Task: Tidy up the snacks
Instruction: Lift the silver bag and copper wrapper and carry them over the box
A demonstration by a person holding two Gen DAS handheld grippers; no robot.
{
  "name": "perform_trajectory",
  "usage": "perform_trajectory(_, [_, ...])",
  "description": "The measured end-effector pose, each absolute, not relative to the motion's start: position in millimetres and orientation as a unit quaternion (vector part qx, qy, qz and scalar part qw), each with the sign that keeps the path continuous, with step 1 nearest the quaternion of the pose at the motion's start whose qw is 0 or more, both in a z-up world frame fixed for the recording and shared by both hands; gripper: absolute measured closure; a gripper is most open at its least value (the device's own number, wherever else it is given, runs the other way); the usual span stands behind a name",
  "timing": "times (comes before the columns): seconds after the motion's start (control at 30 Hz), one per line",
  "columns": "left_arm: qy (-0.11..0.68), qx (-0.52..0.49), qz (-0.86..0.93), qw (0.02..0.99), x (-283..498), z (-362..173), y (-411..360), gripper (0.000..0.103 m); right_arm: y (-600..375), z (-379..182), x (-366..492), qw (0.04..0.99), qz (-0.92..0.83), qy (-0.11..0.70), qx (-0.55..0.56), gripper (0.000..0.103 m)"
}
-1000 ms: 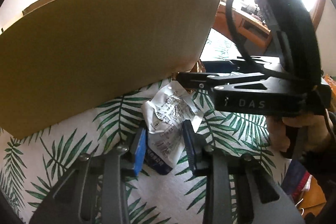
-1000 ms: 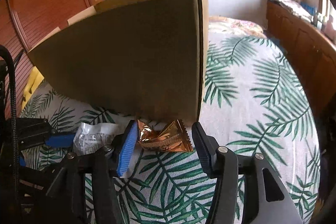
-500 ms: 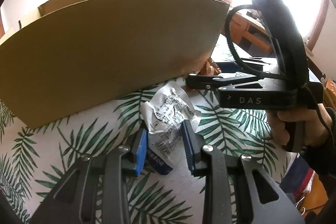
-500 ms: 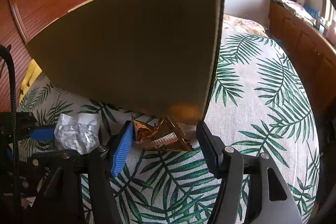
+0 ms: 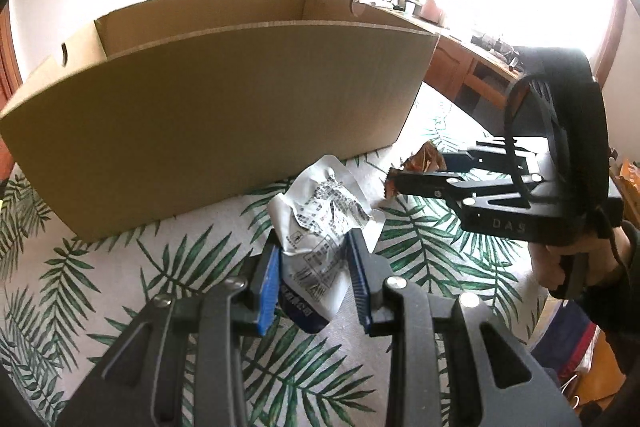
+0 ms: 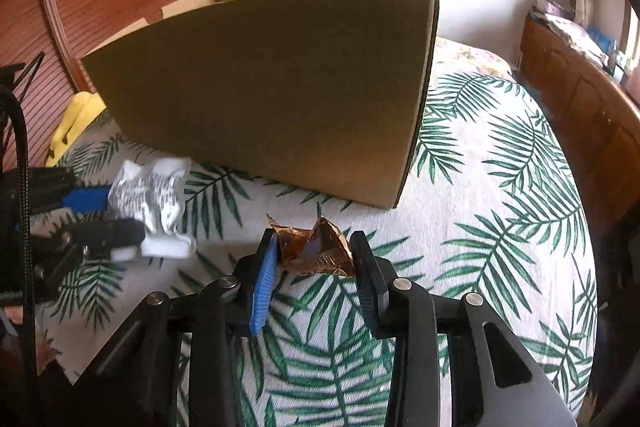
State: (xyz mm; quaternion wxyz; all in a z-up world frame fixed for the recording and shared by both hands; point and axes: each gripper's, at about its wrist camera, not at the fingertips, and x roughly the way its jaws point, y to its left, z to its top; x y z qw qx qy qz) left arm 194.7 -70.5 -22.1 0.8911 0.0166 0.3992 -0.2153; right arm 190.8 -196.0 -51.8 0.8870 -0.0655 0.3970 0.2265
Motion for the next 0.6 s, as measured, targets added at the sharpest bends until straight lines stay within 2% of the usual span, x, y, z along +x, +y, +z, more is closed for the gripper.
perform_trajectory(0.6, [0.338, 0.032, -0.215, 0.916, 168.7, 38.2, -51.4, 0.073, -203.7, 5.8, 158.5, 0.904, 0.256, 0.338, -0.05, 0.075])
